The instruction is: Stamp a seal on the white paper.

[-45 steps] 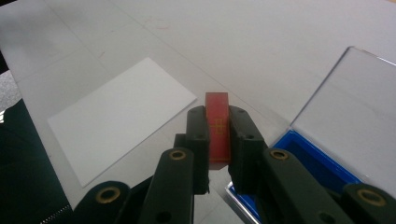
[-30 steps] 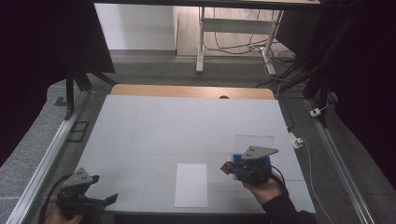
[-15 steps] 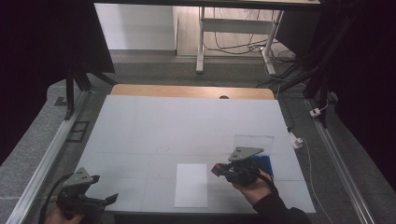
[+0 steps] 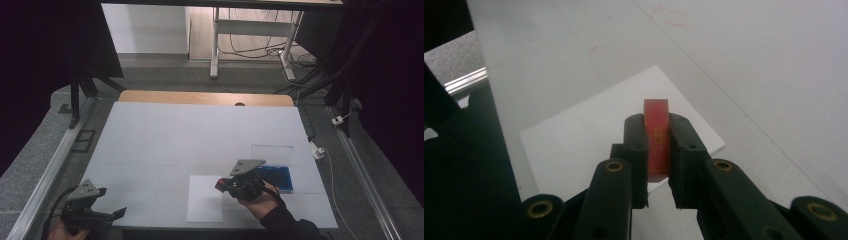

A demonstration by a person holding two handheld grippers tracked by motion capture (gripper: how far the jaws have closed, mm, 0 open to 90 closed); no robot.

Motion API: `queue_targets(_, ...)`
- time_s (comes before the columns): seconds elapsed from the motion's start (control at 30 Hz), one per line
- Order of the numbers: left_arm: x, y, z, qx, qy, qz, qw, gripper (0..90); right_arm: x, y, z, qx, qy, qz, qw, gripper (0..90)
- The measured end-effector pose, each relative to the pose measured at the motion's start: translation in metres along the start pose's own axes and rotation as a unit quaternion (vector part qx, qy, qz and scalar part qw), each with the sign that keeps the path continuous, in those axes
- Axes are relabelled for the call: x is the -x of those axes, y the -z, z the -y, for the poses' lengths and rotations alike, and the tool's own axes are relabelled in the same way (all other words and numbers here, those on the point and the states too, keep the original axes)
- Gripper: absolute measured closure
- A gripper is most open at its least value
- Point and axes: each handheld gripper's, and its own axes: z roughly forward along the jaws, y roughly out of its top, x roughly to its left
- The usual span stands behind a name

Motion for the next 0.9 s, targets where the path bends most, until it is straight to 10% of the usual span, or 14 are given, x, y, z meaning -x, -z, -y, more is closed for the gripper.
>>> queue_targets(0.9, 0.000, 0.001, 0.001, 0.001, 0.000, 0.000, 1.0000, 4.2, -0.016, -0.052, -0.008, -0.047, 0.050, -0.022, 0.9974, 80.5)
